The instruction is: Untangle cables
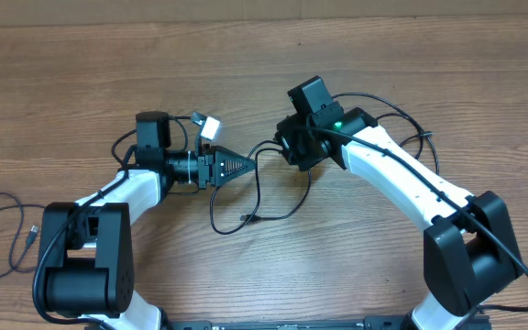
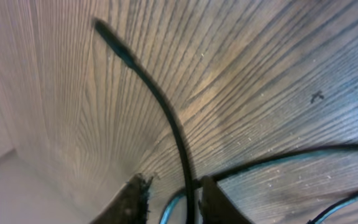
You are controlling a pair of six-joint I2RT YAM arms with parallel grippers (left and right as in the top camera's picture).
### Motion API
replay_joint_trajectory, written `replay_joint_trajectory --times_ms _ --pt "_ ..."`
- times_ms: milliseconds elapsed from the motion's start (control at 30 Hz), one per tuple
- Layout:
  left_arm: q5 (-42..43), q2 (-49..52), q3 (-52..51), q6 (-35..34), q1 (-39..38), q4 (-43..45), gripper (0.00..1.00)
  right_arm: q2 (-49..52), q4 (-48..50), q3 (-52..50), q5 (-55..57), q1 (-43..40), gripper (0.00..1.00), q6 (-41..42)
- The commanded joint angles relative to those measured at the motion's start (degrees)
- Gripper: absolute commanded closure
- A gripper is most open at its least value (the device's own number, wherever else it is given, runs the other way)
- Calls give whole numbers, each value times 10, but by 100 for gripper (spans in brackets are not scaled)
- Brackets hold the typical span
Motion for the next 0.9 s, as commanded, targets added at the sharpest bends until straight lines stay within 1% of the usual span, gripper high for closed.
replay_joint_trajectory --times_ms 0,67,133,200,267,333,400,433,467,500,533,567,600,667,733,800,833,867 --pt "10 -4 -2 15 -5 0 96 3 2 -3 14 4 82 -38" --pt "6 -4 -2 15 -5 0 96 3 2 -3 14 4 85 -50" --pt "4 -4 -2 15 -5 0 94 3 -1 -3 14 4 85 -53" --pt "-14 -4 -2 14 -5 -1 79 3 -3 -3 14 4 85 -73" --pt "-79 -4 -2 3 -5 -23 53 3 -12 -3 14 4 85 -82" --pt "-177 -4 -2 -21 -5 -59 35 3 -27 -3 14 5 85 -85" --pt "-271 -4 -2 -58 -5 -90 21 3 -31 -3 14 8 85 -108" --pt "-307 -4 -2 -75 -4 -99 17 3 -31 -3 16 9 85 -122" --pt "-335 -4 -2 -95 -3 -103 8 3 -31 -3 18 10 84 -138" --pt "-343 -4 -2 -104 -3 -103 3 3 -31 -3 20 10 82 -150" --pt "-350 -4 -2 -113 -3 -100 0 3 -31 -3 25 10 76 -169" --pt "-354 -4 -1 -122 -3 -97 0 3 -31 -3 31 10 74 -182" --pt "-355 -4 1 -121 -3 -94 0 3 -31 -3 40 10 68 -204" --pt "-370 -4 7 -120 -3 -97 0 3 -31 -3 46 9 51 -256" --pt "-391 -5 15 -113 -4 -105 0 0 -42 0 46 4 38 -280" --pt "-427 -7 32 -93 -9 -132 0 -14 -59 2 51 -7 32 -303" --pt "-453 -7 49 -79 -14 -163 0 -31 -71 2 64 -14 29 -311" --pt "-464 -7 59 -68 -18 -182 0 -42 -78 2 74 -18 28 -313"
